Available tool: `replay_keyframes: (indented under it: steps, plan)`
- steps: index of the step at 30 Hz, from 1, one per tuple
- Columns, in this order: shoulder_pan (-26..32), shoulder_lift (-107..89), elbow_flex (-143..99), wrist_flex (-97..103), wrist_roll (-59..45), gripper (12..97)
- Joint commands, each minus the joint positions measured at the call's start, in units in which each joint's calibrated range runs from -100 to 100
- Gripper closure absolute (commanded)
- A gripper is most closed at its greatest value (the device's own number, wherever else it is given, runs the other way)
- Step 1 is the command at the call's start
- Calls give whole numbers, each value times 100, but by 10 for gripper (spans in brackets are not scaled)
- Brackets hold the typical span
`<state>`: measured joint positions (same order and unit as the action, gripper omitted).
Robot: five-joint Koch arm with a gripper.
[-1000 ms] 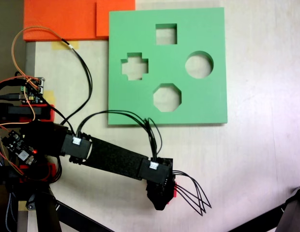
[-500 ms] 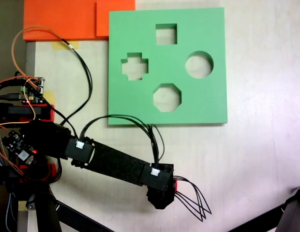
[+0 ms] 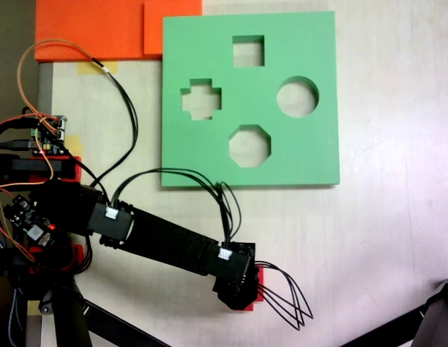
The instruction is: Put the cross columnar block into the corresponding hole
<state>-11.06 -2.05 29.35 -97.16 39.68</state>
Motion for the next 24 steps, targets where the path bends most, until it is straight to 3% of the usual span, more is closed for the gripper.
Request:
replay_keyframes:
  steps: [1, 6, 12, 18, 24]
  plan:
    - [49, -912, 146, -284, -29, 705]
    - [371, -1974, 146, -284, 147, 705]
    - [1255, -3286, -353, -284, 918, 703]
    - [2408, -3384, -373, -284, 2042, 703]
    - [3106, -2798, -63, -284, 2755, 703]
